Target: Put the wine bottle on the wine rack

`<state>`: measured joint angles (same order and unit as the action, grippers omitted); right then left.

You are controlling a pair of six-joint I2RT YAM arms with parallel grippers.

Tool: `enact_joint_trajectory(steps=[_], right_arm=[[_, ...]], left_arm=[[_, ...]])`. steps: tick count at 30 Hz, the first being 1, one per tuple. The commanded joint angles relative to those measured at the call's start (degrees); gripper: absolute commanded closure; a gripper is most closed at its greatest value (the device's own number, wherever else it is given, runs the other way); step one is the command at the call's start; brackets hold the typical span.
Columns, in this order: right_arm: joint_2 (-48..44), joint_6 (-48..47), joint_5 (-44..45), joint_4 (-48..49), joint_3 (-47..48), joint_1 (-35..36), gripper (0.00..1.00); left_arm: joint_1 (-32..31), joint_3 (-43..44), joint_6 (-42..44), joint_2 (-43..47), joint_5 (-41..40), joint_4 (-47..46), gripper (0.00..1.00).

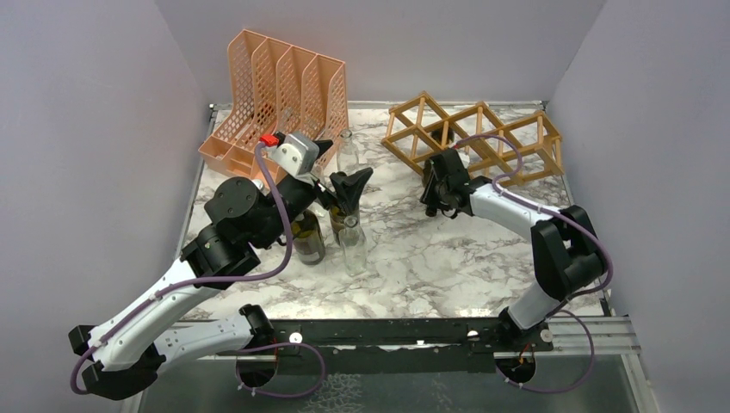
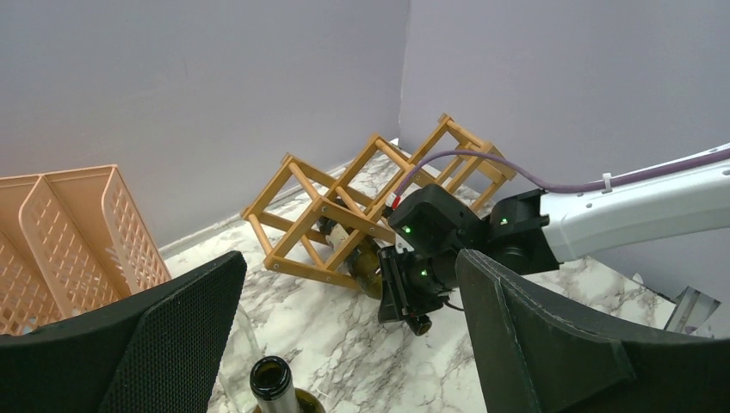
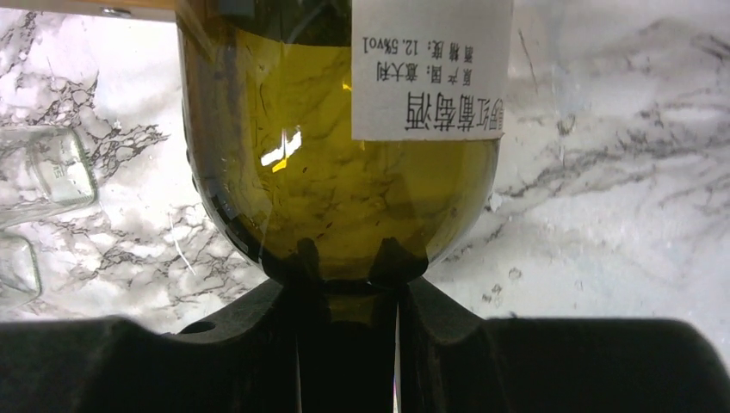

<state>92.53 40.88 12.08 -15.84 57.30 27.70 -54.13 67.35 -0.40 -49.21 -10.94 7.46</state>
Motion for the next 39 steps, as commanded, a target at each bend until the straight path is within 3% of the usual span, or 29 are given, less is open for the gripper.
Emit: enact_joint_trajectory(steps=[1,11,21,28,33,39], right_arm=[[1.2,-8.7,-3.3,9.0,4.4,-1.7,0.99],[6.7,-20.4,-12.7,10.2,11.1,-3.8,0.99],[10.8,-17.7,-12.1,11.5,14.9,-3.8,0.94],[12.9,-17.3,-12.1,13.0,16.1,-3.8,0.71],[13.8,-18.0,-10.0,14.4,15.7,-3.8,0.63],[10.9,-16.9,-9.8,15.4,13.4,-3.8,0.36]], left_arm=[[-0.3,0.0,0.1,1.0,0.9,0.3,0.01],[-0.3,-0.2,0.1,1.1,0.4,0.2,0.01],[-0.3,-0.1,0.2,0.8,0.1,0.3,0.01],[-0.3,0.0,0.5,0.8,-0.1,0.3,0.01],[-0.3,-0.1,0.5,0.9,-0.3,0.4,0.01],[-0.3,-0.3,0.5,0.9,-0.5,0.5,0.01]])
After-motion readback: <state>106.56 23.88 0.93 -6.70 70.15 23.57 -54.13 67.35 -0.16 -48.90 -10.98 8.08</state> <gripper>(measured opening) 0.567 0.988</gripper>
